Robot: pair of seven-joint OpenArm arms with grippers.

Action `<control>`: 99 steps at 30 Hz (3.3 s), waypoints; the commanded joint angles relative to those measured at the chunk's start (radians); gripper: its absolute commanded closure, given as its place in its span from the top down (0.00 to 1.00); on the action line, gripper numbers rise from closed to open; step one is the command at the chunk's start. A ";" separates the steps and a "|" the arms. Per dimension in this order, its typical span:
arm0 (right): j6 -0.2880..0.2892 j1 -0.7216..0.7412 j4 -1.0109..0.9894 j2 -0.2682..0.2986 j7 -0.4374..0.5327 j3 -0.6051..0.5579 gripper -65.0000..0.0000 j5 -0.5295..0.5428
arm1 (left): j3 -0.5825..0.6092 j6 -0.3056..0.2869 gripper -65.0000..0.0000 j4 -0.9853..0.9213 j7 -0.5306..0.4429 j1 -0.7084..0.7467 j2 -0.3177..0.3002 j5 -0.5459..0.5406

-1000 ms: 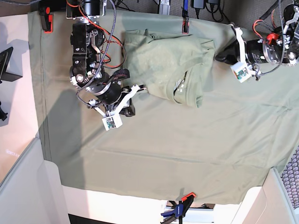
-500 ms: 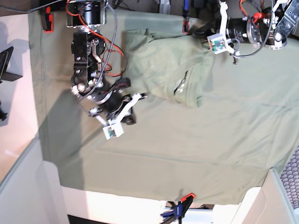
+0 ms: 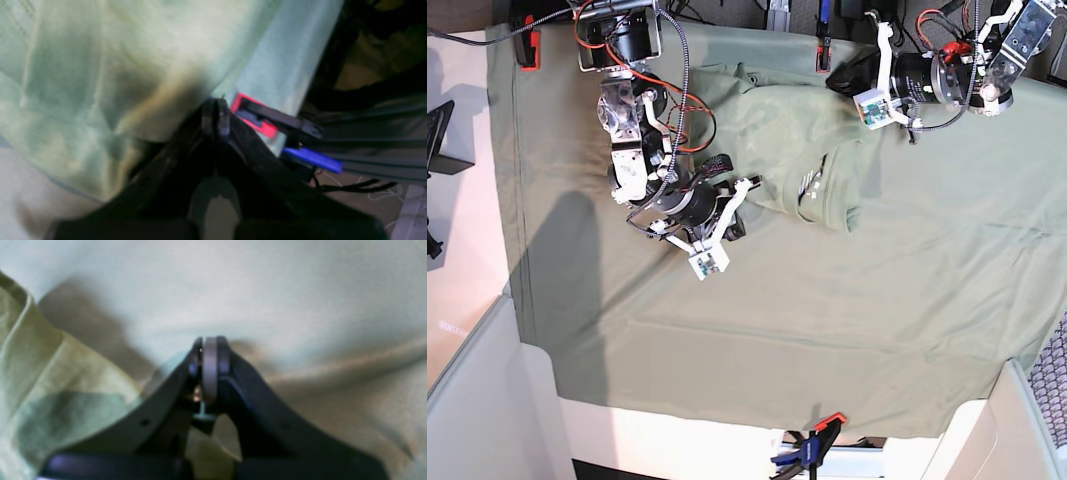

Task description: Fold the T-shirt properly

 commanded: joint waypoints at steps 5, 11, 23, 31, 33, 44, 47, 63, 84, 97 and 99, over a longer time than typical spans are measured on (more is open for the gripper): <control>0.001 0.030 0.014 -0.002 0.014 0.002 0.00 0.008 | -0.006 0.003 0.00 -0.053 -0.035 -0.033 -0.010 0.080; 0.001 0.029 0.014 0.006 -0.027 0.002 0.00 0.008 | -0.006 0.003 0.00 -0.172 -0.038 -0.158 -0.013 0.107; 0.001 0.018 0.047 0.102 -0.086 0.003 0.00 0.074 | 0.030 0.003 0.00 -0.512 -0.230 -0.518 -0.006 0.156; 0.001 -0.055 0.115 0.097 -0.117 0.005 0.00 0.123 | 0.192 0.003 0.00 -0.732 -0.325 -0.718 0.079 0.262; 0.001 -0.096 0.161 0.097 -0.116 0.005 0.00 0.120 | 0.187 0.003 0.00 -0.734 -0.322 -0.725 0.073 0.261; 0.001 -0.239 0.358 0.097 -0.125 0.197 0.00 0.147 | -0.061 0.003 0.00 -0.527 -0.103 -0.590 -0.113 -0.072; 0.001 -0.278 0.426 0.097 -0.178 0.254 0.00 0.189 | -0.155 0.003 0.00 -0.351 -0.017 -0.460 -0.179 -0.203; 0.002 -0.837 0.809 0.173 -0.218 0.378 0.00 0.283 | -0.703 0.003 0.00 0.173 0.229 0.382 -0.205 -0.458; -0.011 -1.174 0.414 0.180 -0.217 0.377 0.00 0.309 | -0.430 0.174 0.00 -0.313 0.175 0.695 -0.041 -0.121; -0.105 -0.704 -0.351 0.180 -0.352 0.377 0.00 0.214 | 0.103 0.354 0.00 -1.273 0.017 -0.074 0.193 0.175; -0.105 -0.653 -0.430 0.178 -0.355 0.377 0.00 0.214 | 0.190 0.352 0.00 -1.365 0.016 -0.154 0.224 0.147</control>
